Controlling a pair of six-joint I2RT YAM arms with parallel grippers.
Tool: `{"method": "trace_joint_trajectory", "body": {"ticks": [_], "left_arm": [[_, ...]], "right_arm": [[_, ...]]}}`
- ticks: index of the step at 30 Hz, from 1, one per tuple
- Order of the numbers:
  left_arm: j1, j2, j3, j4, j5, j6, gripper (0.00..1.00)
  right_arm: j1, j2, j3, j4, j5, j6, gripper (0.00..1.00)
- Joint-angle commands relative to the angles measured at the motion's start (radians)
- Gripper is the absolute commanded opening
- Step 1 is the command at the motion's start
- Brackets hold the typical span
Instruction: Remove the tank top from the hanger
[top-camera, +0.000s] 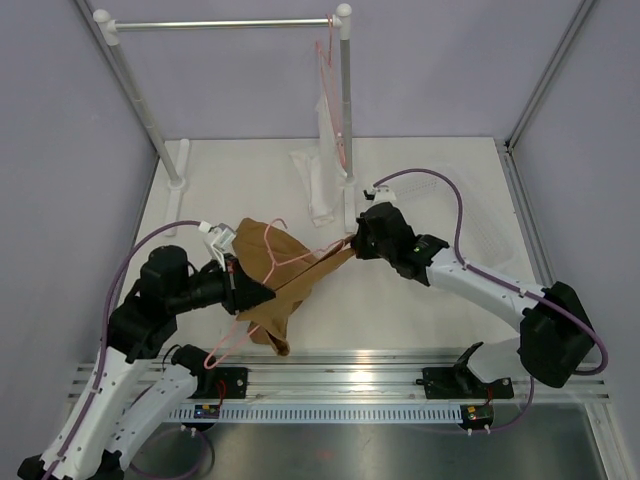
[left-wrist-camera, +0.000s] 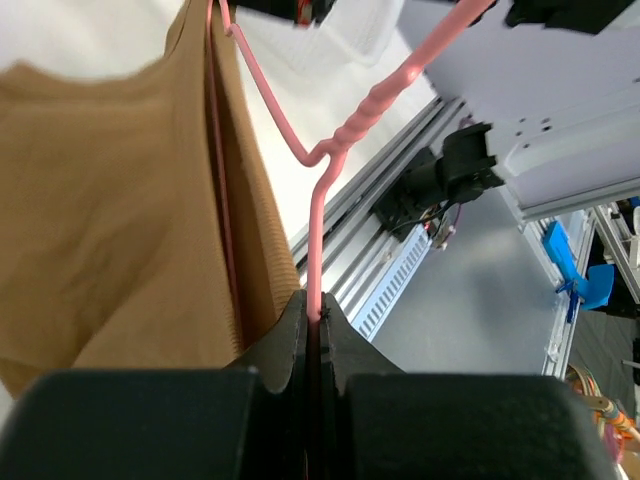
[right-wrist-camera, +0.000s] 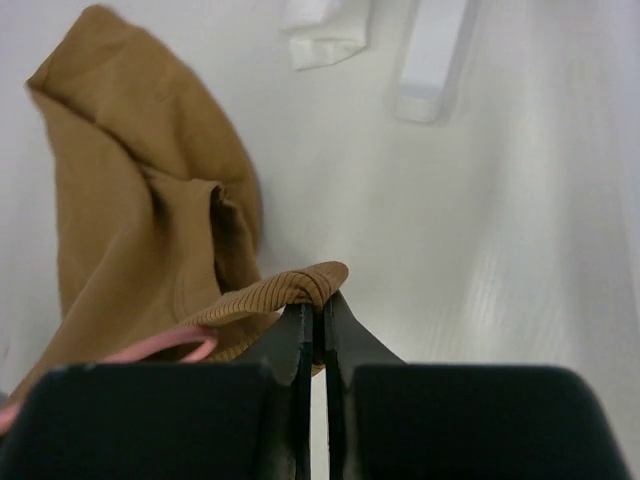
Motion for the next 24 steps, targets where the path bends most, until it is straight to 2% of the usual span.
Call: {"method": "trace_joint_trajectory", "body": {"ticks": [1, 4, 7, 9, 14, 16, 19, 21, 24], "left_arm": [[-0.007, -0.058, 0.049, 0.182, 0.088, -0.057, 0.00], [-0.007, -0.095, 0.023, 0.378, 0.105, -0.134, 0.00], [-0.007, -0.121, -0.019, 0.614, 0.051, -0.224, 0.00], [-0.007, -0.122, -0.057, 0.819, -0.015, -0.270, 0.00], [-0.013, -0.073, -0.105, 1.264, -0.153, -0.293, 0.00], [-0.014, -0.037, -0.065, 1.308, -0.193, -0.266, 0.00], [-0.016, -0.007, -0.005, 1.273, -0.353, -0.185, 0.00], [-0.016, -0.010, 0.029, 1.157, -0.520, -0.135, 0.00], [-0.016, 0.006, 0.099, 0.998, -0.601, -0.028, 0.00]], "right_arm": [[-0.009, -0.151, -0.005, 0.030, -0.129, -0.043, 0.00], [-0.009, -0.235, -0.022, 0.029, -0.240, -0.043, 0.00], [-0.011, -0.331, -0.028, 0.041, -0.389, -0.028, 0.00], [-0.009, -0.387, -0.039, 0.092, -0.505, -0.006, 0.00], [-0.009, -0.408, -0.005, 0.074, -0.648, -0.006, 0.00], [-0.006, -0.396, 0.010, 0.048, -0.679, -0.006, 0.00], [-0.003, -0.440, -0.007, -0.047, -0.592, -0.026, 0.00], [-0.002, -0.477, -0.039, -0.072, -0.572, -0.046, 0.00], [-0.002, -0.535, -0.066, -0.092, -0.645, -0.055, 0.00]]}}
